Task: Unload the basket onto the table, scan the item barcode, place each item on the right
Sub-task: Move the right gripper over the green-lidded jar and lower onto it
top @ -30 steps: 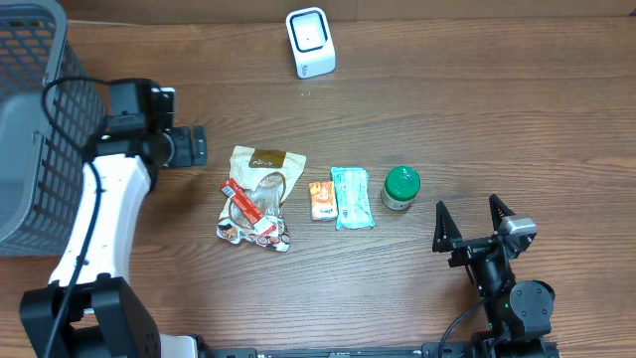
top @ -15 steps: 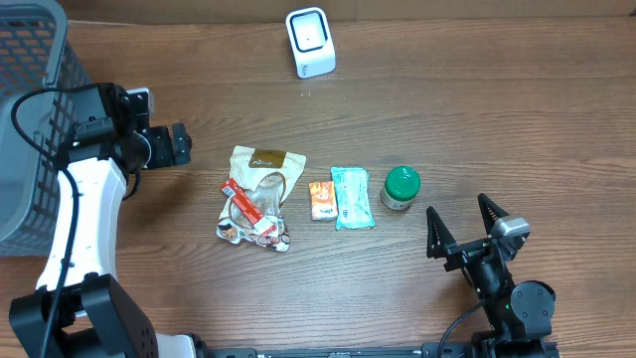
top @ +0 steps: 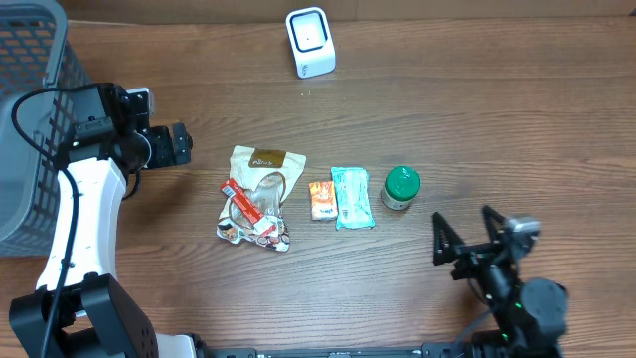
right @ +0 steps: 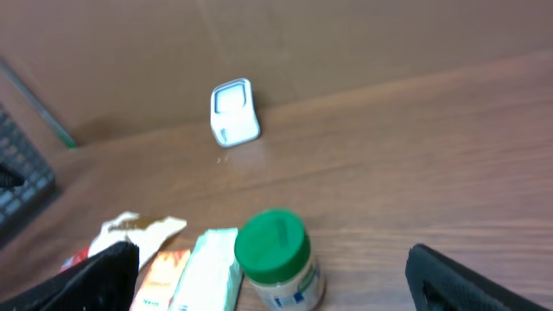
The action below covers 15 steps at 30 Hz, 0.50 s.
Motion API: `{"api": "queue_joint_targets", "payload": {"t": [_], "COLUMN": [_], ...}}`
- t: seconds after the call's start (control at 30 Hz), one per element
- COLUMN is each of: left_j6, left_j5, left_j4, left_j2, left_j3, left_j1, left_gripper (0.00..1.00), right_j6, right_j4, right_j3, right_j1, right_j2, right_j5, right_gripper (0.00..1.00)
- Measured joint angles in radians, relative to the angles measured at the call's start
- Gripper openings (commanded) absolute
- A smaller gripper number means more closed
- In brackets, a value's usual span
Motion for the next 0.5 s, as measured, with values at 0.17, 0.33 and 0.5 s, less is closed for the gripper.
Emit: {"api": "queue_joint_targets", "payload": {"t": [0.17, 0.33, 0.5], "left_j6": [0.0, 0.0, 0.0], "left_j5": [0.004, 0.004, 0.007], "left_j4": [-0.004, -0.005, -0.008], "left_j2": [0.0, 0.0, 0.0], "left_j3": [0.0, 0.0, 0.0], "left_j1": [0.0, 0.0, 0.0], "left_gripper": [1.0, 0.99, 1.0], "right_j6": [-0.012, -0.019, -0.018], "right_j4": [-0.212, -0.468, -0.731], "right_j3": [0.361, 0.747, 1.122], "right_j1": [0.0, 0.0, 0.0], "right_j2": [0.169, 0.496, 0.885], "right_j5": [0.059, 0.099, 0.111], "right_gripper": [1.0, 1.0, 1.0]}}
